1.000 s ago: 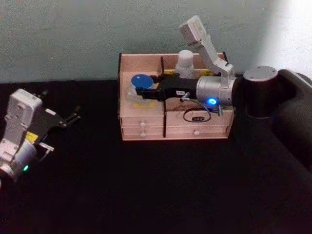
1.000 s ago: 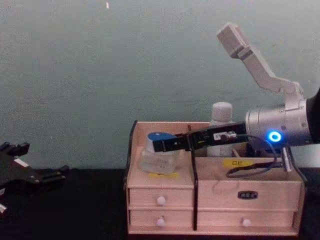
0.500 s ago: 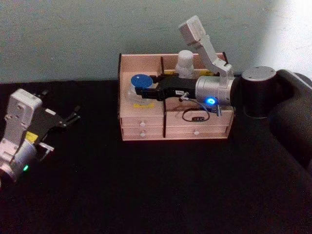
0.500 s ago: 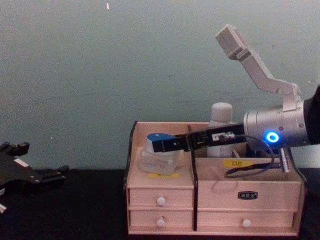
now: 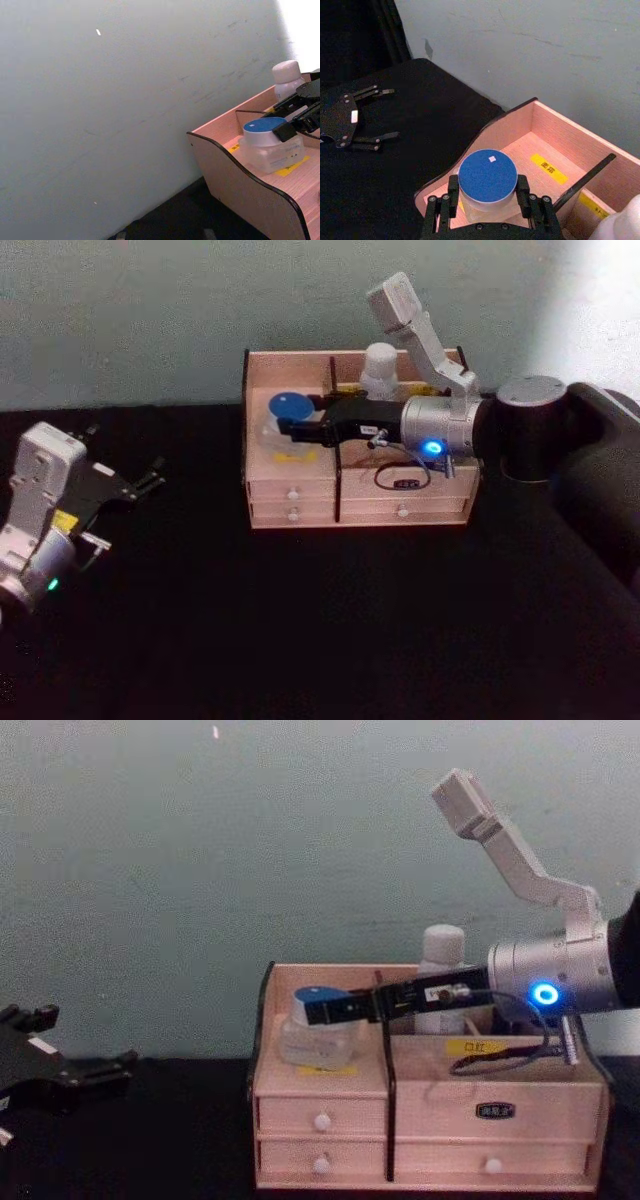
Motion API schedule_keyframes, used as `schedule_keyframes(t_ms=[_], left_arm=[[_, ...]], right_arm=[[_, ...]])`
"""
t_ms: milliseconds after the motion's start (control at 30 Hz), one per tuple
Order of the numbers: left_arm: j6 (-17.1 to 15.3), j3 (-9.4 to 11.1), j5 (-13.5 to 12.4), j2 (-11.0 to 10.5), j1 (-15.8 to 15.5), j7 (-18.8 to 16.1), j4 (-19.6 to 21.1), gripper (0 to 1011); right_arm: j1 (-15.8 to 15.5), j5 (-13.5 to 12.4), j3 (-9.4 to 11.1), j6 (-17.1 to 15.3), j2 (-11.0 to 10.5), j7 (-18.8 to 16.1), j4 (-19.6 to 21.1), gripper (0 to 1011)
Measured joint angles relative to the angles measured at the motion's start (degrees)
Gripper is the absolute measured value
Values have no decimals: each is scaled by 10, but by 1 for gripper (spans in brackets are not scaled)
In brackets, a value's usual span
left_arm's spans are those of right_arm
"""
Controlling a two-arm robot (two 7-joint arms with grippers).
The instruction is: Pick up the facial cleanser and watermelon frost from the table and place them into the tiered storage box.
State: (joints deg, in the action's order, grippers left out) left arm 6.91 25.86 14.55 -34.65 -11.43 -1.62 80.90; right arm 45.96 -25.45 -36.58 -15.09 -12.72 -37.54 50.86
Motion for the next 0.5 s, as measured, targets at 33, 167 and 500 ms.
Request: schedule_keyframes(t_ms=[33,167,500], left_arm=[[0,0,0,0,0,0,0,1001],[0,0,0,0,0,0,0,1001],[0,0,0,0,0,0,0,1001]], right_arm=[[0,0,0,0,0,0,0,700],[0,0,0,0,0,0,0,747],[0,0,0,0,-1,0,1,1002]])
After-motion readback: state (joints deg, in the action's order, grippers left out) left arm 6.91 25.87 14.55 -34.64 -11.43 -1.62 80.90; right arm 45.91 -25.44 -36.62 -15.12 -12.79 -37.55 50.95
